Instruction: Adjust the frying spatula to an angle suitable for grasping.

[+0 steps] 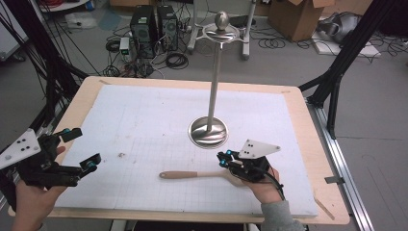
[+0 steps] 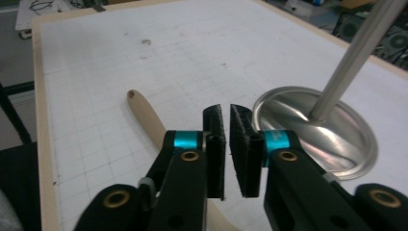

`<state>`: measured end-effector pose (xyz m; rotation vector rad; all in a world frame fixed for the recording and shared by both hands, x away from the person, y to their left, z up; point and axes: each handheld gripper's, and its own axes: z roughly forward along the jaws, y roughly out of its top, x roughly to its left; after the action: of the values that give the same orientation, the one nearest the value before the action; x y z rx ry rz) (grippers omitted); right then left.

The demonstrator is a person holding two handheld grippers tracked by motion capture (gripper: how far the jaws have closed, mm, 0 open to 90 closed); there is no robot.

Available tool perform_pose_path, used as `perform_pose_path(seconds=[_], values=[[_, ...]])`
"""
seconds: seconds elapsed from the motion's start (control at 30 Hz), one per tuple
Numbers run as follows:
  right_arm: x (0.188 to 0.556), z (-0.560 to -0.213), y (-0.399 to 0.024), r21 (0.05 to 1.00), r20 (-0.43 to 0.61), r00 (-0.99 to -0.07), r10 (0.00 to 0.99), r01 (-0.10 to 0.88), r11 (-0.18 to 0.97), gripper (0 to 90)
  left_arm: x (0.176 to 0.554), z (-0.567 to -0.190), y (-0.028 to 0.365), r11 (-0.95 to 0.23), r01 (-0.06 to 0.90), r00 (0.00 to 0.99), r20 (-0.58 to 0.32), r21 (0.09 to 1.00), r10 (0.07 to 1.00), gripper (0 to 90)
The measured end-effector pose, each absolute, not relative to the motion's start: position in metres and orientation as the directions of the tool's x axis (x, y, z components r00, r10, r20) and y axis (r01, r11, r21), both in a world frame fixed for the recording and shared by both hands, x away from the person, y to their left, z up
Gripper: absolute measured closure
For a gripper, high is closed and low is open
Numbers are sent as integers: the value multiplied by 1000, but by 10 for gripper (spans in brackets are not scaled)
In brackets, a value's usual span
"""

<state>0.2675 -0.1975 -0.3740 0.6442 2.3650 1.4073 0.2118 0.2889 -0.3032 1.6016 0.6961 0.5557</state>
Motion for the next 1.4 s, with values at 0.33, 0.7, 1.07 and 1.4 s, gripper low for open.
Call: perform_pose_path(seconds=[0.33,0.7,1.07,1.4], values=[[271,-390,-182,863,-30,-865,501,230,450,900,212,-305,290,-76,131,696,-37,988,717,17],[272,-407,-161,834,-10,-900,435,233,501,900,209,-305,294,-73,129,686,-36,989,727,18],[272,-419,-142,803,-6,-923,384,225,552,900,209,-308,295,-80,141,679,-38,987,734,18],[274,-430,-129,771,9,-932,363,238,591,900,208,-310,297,-83,148,671,-39,985,740,18]])
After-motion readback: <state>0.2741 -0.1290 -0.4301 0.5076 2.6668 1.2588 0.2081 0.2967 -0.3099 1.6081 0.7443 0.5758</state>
